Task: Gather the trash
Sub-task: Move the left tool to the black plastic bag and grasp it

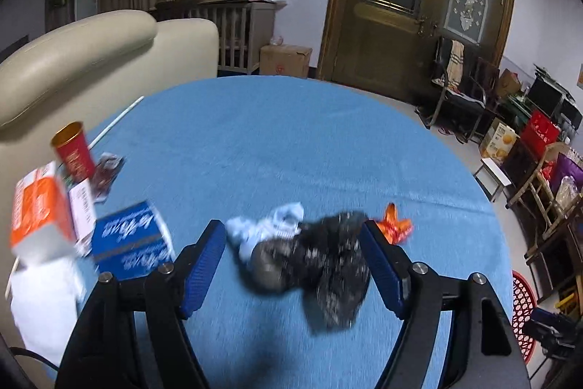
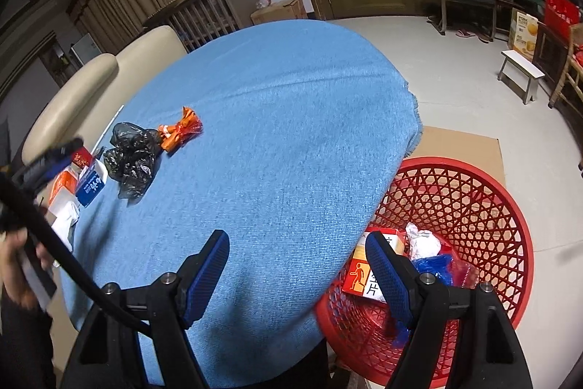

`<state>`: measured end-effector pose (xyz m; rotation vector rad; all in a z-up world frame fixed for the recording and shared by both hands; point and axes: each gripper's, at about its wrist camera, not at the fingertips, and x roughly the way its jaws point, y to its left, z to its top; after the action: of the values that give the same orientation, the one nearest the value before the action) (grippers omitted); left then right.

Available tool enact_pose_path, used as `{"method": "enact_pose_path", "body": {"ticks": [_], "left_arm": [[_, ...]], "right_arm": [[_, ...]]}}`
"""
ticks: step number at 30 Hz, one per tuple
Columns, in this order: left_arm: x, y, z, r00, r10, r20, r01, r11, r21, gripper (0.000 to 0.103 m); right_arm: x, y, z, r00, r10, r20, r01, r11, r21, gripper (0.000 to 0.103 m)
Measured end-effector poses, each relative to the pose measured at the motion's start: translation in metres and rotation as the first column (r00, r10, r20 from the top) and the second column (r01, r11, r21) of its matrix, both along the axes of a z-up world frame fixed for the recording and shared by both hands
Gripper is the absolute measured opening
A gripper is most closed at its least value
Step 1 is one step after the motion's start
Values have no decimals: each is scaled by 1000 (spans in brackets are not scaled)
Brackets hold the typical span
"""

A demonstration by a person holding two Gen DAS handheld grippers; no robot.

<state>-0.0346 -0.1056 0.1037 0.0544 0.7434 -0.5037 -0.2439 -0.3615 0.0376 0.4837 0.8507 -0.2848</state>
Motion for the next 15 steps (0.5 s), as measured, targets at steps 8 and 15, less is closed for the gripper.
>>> {"method": "enact_pose_path", "body": {"ticks": [8,15], "left_arm": [[22,-29,-40,994,-76,-75,84,990,112,76],[32,-44,-64,988,-80,-128,99,985,143,76]], "right_arm": [[-1,-17,-5,999,-38,-12,38,999,18,80],[9,-21,-12,999,-43,-23,44,998,48,80]]}}
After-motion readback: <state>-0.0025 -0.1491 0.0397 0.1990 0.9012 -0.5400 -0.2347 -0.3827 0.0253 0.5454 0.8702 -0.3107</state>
